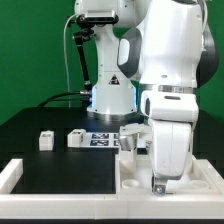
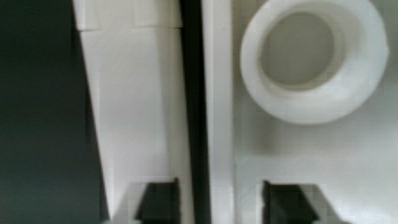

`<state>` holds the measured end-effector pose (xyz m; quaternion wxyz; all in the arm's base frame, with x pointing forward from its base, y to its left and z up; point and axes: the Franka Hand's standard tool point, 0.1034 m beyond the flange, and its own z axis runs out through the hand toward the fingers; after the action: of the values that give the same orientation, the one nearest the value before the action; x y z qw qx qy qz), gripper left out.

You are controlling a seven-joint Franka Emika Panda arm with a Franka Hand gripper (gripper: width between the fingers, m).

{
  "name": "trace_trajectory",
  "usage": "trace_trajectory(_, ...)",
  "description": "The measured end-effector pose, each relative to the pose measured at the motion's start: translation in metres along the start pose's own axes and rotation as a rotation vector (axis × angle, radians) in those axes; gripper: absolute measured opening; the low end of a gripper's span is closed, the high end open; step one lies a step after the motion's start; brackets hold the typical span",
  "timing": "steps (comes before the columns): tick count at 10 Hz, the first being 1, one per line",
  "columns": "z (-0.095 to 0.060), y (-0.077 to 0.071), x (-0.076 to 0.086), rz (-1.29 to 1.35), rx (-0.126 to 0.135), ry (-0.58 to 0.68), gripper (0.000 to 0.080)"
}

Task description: Assemble square table

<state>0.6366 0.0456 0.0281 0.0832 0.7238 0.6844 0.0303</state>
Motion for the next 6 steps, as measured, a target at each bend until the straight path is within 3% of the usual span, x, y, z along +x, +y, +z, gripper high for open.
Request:
trace_trajectory(1, 0.0001, -0.0001, -0.0004, 0.001, 0.000, 0.000, 0.0278)
trace_trajectory(2, 0.0006, -0.0003, -0.0008, 0.001, 0.001, 0.000, 0.0466)
trace_trajectory(3, 0.0007, -0.0004, -0.0010, 0.001, 0.001, -0.001, 0.0585)
trace_trajectory(6, 0.0011, -0.0004, -0.0018, 0.003, 0.002, -0.001, 0.0646)
